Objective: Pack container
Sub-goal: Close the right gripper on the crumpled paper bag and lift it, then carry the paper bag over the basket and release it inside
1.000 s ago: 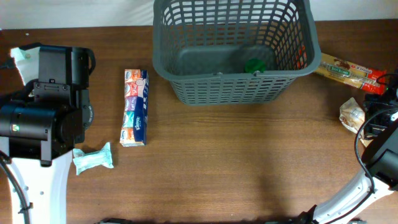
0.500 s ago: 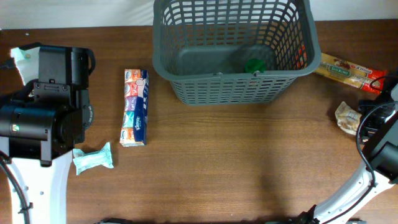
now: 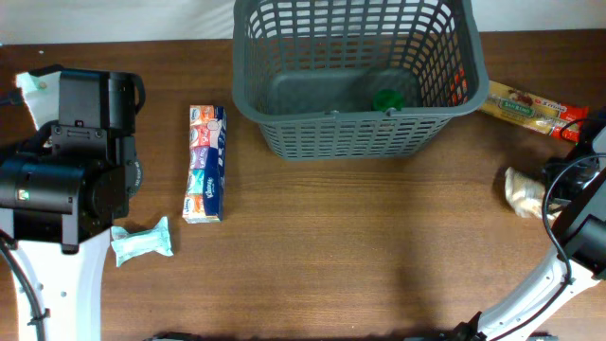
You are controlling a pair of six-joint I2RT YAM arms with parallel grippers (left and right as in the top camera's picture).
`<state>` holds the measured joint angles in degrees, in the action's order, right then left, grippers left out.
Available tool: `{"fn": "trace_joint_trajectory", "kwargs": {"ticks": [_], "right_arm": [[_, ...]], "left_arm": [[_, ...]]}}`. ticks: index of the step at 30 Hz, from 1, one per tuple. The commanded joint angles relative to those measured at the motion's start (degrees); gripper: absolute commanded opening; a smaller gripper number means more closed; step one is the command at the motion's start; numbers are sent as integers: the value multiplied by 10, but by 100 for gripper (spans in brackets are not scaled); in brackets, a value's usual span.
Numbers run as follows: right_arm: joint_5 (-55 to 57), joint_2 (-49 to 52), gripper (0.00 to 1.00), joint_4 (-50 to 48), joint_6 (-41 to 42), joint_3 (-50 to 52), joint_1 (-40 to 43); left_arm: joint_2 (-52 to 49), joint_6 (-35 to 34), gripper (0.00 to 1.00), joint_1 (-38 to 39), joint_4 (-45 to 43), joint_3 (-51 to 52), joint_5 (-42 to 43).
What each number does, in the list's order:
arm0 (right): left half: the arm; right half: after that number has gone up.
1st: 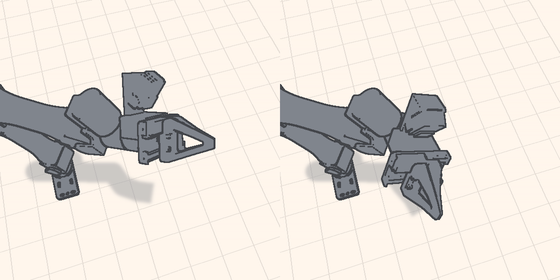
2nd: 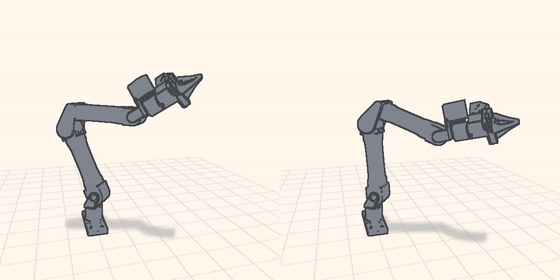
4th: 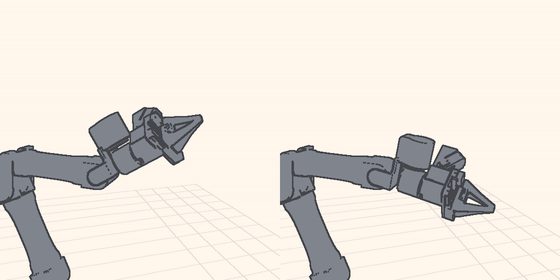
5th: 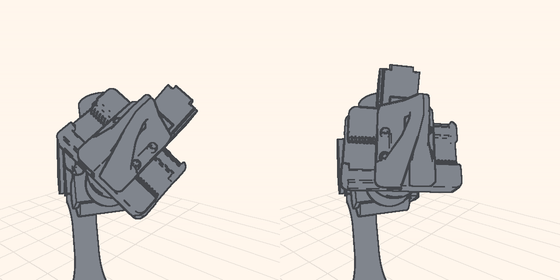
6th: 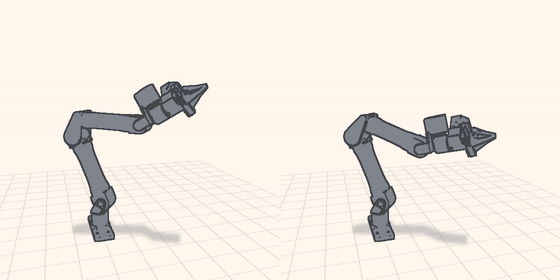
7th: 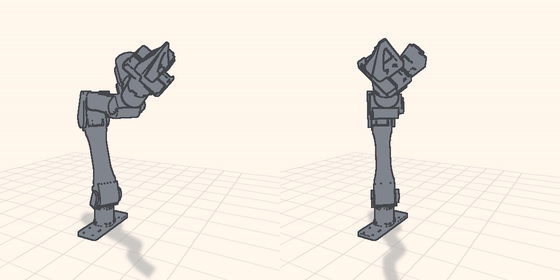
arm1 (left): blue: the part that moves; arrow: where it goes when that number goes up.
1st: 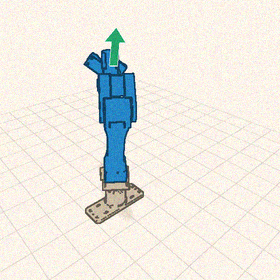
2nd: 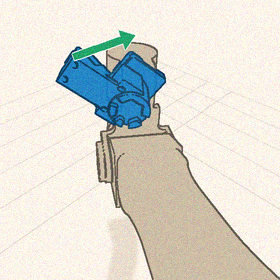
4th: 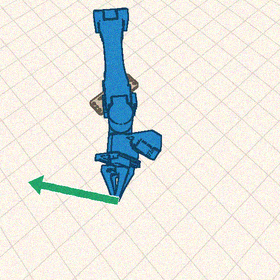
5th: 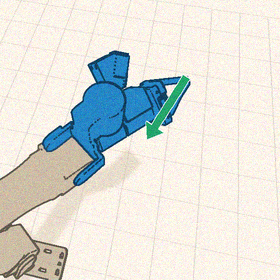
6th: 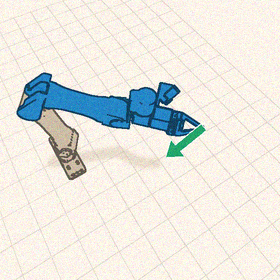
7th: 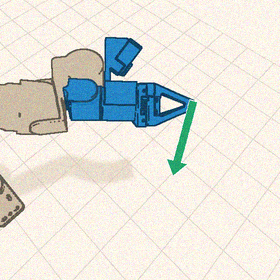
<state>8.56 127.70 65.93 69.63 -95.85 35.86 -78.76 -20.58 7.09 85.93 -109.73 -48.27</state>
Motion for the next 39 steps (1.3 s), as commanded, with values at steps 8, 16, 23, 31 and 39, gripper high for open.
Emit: {"fn": "trace_joint_trajectory", "kwargs": {"ticks": [8, 16, 23, 31, 39], "right_arm": [[-35, -15, 4, 22, -120, -63, 2], [-91, -81, 4, 48, -265, -386, 1], [-250, -93, 4, 22, -279, -755, -26], [-324, -102, 4, -74, -351, -835, -207], [-177, -77, 4, -3, -542, -713, -384]], "left_arm": [[-1, 5, 100, -2, 0, 0, -4], [-1, 5, 100, -2, 0, 0, -4], [-1, 5, 100, -2, 0, 0, -4], [-1, 5, 99, -2, 0, 0, -4], [-1, 5, 100, -2, 0, 0, -4]]}}
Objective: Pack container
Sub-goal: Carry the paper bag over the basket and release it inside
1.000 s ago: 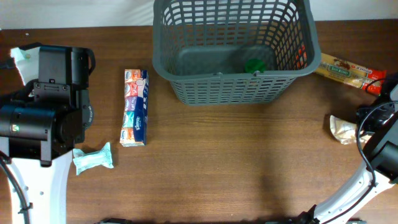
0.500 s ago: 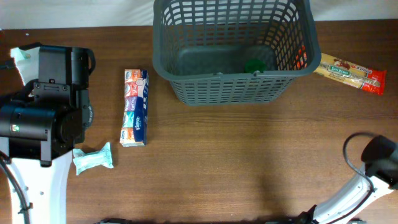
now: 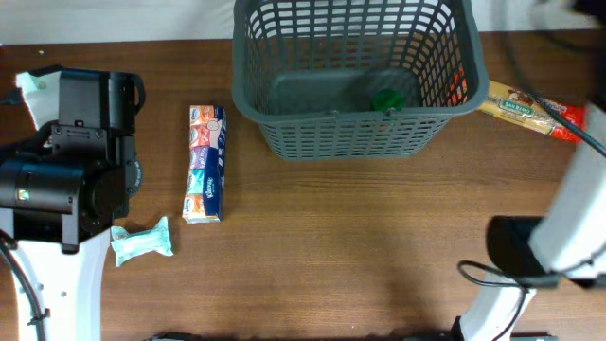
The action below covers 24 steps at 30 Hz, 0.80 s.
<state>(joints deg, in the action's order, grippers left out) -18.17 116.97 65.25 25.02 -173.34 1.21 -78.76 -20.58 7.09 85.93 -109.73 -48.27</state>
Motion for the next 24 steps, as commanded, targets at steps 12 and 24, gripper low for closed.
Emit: {"fn": "trace_joint_trajectory", "kwargs": {"ticks": [12, 24], "right_arm": [[142, 61, 4, -38, -113, 328, -61], [142, 63, 4, -45, -113, 462, -61]], "left_arm": [[-1, 5, 99, -2, 0, 0, -4], [-1, 5, 99, -2, 0, 0, -4]]}}
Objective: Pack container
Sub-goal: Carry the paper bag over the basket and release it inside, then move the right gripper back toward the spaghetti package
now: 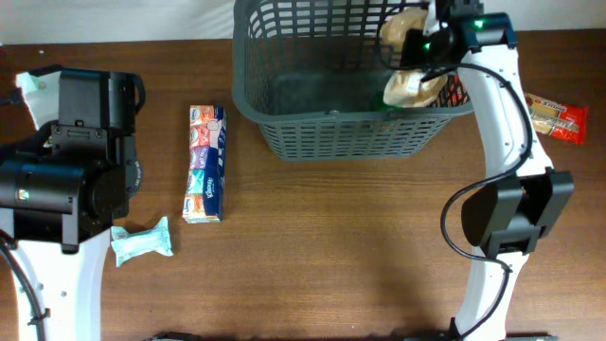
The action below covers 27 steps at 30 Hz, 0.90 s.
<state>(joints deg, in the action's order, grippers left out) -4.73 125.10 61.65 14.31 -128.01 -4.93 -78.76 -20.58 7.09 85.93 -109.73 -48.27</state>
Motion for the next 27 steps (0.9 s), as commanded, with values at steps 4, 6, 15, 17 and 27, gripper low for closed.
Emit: {"fn": "trace_joint_trajectory", "kwargs": {"ticks": [4, 6, 15, 17, 27], "right_arm": [[7, -18, 17, -14, -5, 20, 0], [7, -18, 32, -20, -5, 19, 0], [7, -19, 46, -28, -5, 7, 0], [5, -19, 47, -26, -5, -7, 0], [3, -19, 58, 19, -5, -214, 1]], "left_arm": [[-1, 5, 100, -2, 0, 0, -4], [-1, 5, 100, -2, 0, 0, -4], [-1, 5, 100, -2, 0, 0, -4], [-1, 5, 100, -2, 0, 0, -4], [-1, 5, 100, -2, 0, 0, -4]]}}
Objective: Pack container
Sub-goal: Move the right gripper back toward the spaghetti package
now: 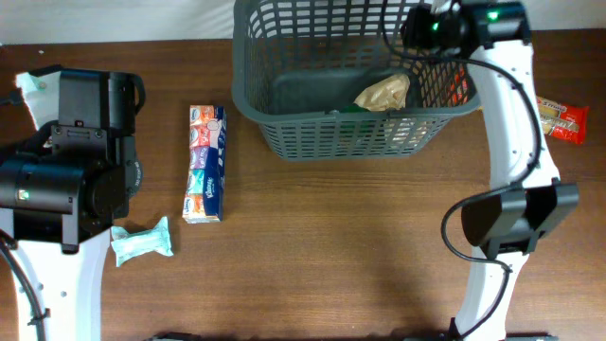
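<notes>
The grey mesh basket point(284, 133) stands at the back middle of the table. A tan crumpled bag point(383, 92) lies inside it on the right of its floor, over a green item of which only a sliver shows. My right gripper point(422, 28) hovers over the basket's back right part, above and clear of the bag, with nothing in it. My left arm point(76, 161) rests at the far left; its fingers are hidden under the wrist body.
A strip of tissue packs point(206, 163) lies left of the basket. A teal packet point(142, 241) sits near the left arm, another pale one point(33, 90) behind it. A red and yellow snack pack point(559, 118) lies right of the basket.
The tan bag has left my right gripper and now lies on the basket floor. The gripper sits a little higher and further back. The left arm is unchanged.
The tan bag first lay on the table at the right edge beside my right arm. Then the arm had risen and the bag was gone from there. Then my right gripper held the bag over the basket. Now the bag lies in the basket.
</notes>
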You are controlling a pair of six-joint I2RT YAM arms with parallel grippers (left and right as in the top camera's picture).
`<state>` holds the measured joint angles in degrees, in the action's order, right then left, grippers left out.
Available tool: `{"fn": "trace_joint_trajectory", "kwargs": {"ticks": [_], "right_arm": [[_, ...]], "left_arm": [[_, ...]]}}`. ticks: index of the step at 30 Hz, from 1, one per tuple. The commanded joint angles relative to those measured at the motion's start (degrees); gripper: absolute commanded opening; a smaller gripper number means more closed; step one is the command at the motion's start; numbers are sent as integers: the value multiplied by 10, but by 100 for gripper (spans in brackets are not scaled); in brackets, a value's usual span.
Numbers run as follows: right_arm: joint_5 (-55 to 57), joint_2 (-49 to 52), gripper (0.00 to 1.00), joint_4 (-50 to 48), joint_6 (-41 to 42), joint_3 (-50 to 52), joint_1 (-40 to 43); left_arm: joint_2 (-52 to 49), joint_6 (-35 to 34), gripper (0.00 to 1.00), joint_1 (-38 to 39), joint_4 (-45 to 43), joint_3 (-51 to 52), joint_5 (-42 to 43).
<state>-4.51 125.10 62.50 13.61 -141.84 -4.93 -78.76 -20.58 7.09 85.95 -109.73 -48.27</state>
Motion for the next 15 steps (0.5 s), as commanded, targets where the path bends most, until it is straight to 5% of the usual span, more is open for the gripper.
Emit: {"fn": "trace_joint_trajectory", "kwargs": {"ticks": [1, 8, 15], "right_arm": [[1, -19, 59, 19, 2, -105, 1], [27, -22, 69, 83, 2, -303, 9], [228, -44, 85, 158, 32, -381, 49]], "left_arm": [[-1, 5, 100, -2, 0, 0, -4], [-1, 5, 100, -2, 0, 0, -4], [-1, 5, 100, -2, 0, 0, -4]]}}
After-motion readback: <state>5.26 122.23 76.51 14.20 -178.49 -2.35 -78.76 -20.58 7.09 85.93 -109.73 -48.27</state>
